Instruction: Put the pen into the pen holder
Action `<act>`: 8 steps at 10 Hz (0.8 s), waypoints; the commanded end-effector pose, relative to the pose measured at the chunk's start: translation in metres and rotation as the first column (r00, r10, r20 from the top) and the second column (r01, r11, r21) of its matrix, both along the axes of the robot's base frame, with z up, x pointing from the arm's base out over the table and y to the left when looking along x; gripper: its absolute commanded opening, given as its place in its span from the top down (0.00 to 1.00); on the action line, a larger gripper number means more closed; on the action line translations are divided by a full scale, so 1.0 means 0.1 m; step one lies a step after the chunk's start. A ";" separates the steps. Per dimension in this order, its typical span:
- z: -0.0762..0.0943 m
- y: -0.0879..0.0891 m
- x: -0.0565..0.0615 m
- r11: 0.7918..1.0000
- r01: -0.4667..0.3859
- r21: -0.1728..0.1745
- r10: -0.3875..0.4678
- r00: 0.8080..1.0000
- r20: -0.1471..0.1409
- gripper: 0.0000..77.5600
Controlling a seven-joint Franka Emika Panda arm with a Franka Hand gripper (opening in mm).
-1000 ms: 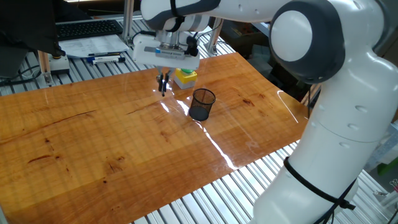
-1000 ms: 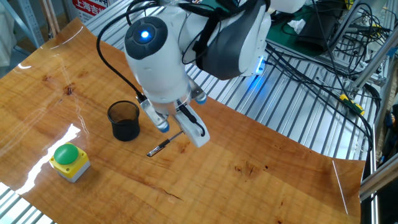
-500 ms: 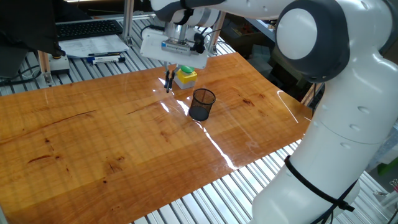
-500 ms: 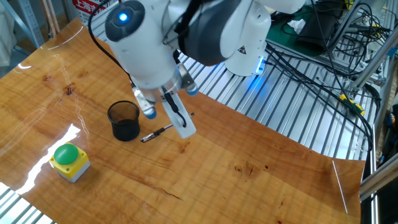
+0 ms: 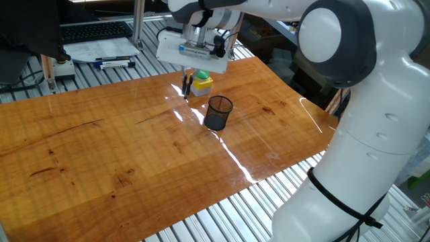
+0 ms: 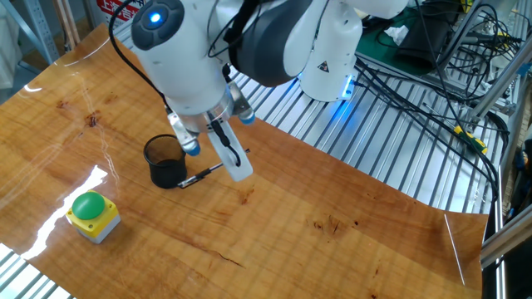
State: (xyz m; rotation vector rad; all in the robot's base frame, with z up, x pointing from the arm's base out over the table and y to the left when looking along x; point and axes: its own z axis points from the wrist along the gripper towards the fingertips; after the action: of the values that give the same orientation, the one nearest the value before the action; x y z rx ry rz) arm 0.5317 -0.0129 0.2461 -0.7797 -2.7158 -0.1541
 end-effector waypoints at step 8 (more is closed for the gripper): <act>0.11 -0.45 0.17 0.978 -0.099 -0.186 0.124 0.985 0.124 0.98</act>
State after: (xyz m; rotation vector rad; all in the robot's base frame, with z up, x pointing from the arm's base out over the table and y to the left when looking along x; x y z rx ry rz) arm 0.5416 -0.0481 0.2541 -0.7187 -2.8964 0.0120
